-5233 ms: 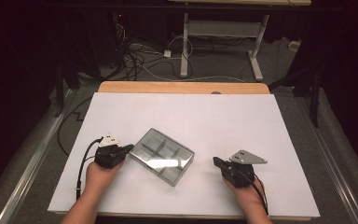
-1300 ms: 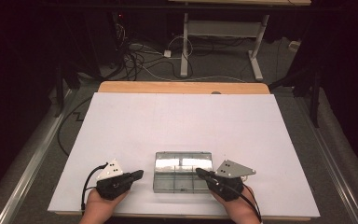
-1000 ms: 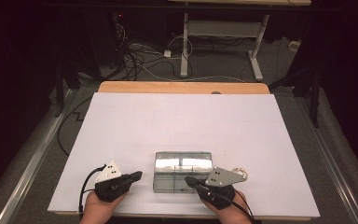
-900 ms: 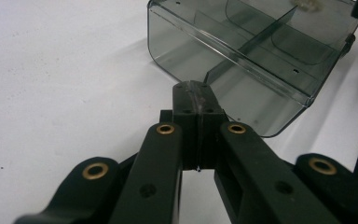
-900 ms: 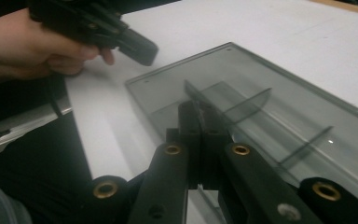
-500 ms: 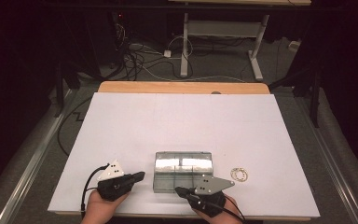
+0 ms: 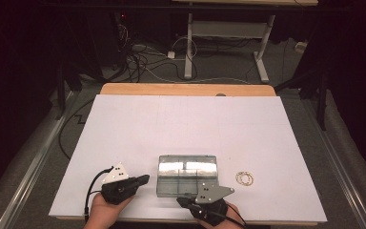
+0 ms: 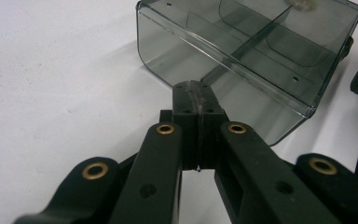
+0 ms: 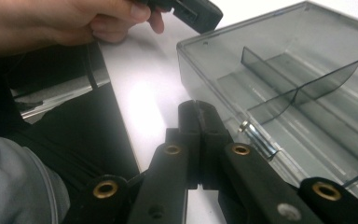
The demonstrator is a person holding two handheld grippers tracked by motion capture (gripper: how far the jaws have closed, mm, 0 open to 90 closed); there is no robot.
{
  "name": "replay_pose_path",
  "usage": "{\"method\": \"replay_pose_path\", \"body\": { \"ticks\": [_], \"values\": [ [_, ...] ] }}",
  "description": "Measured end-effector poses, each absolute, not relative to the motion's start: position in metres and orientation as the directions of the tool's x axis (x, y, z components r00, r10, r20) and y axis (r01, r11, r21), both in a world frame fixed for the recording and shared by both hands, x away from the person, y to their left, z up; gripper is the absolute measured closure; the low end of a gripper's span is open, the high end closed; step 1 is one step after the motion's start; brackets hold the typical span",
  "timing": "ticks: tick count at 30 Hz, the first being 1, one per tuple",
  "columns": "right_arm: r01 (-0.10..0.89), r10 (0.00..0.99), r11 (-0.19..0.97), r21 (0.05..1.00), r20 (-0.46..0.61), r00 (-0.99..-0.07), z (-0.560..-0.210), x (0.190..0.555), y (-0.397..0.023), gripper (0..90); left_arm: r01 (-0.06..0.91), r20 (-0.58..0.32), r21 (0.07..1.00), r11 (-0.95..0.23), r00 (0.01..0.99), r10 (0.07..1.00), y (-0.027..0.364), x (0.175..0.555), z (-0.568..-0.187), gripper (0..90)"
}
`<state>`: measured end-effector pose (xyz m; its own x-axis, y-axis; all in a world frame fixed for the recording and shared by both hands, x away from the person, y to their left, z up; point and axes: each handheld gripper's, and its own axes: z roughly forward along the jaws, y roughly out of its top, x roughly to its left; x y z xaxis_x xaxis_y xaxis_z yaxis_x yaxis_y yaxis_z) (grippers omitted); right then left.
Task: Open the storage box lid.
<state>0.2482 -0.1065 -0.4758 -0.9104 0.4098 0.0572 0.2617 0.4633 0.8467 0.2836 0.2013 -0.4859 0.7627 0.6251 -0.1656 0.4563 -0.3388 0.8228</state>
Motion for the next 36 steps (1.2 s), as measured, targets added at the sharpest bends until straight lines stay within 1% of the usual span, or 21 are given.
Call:
{"method": "replay_pose_path", "body": {
  "ticks": [6,14,21,27,33,36],
  "values": [
    [0.273,0.408,0.504,0.82,0.053,-0.911,-0.485,0.25,-0.103,90.0,0.445,-0.155,0.825,-0.349,0.771,0.617,0.201,0.283,-0.486,88.2],
    [0.295,0.43,0.534,0.793,0.046,-0.902,-0.49,0.253,-0.105,90.0,0.441,-0.155,0.827,-0.35,0.776,0.611,0.201,0.283,-0.486,88.0],
    [0.314,0.454,0.53,0.788,0.049,-0.89,-0.49,0.254,-0.109,90.0,0.437,-0.153,0.83,-0.346,0.775,0.613,0.202,0.283,-0.486,88.0],
    [0.326,0.463,0.524,0.787,0.058,-0.884,-0.49,0.255,-0.114,90.0,0.451,-0.182,0.831,-0.327,0.775,0.606,0.203,0.286,-0.489,88.0],
    [0.32,0.447,0.517,0.794,0.068,-0.892,-0.49,0.256,-0.117,90.0,0.452,-0.186,0.833,-0.319,0.772,0.608,0.204,0.286,-0.489,88.0],
    [0.326,0.449,0.516,0.792,0.073,-0.89,-0.49,0.257,-0.117,90.0,0.427,-0.16,0.848,-0.316,0.772,0.615,0.204,0.289,-0.487,88.1]
  ]
}}
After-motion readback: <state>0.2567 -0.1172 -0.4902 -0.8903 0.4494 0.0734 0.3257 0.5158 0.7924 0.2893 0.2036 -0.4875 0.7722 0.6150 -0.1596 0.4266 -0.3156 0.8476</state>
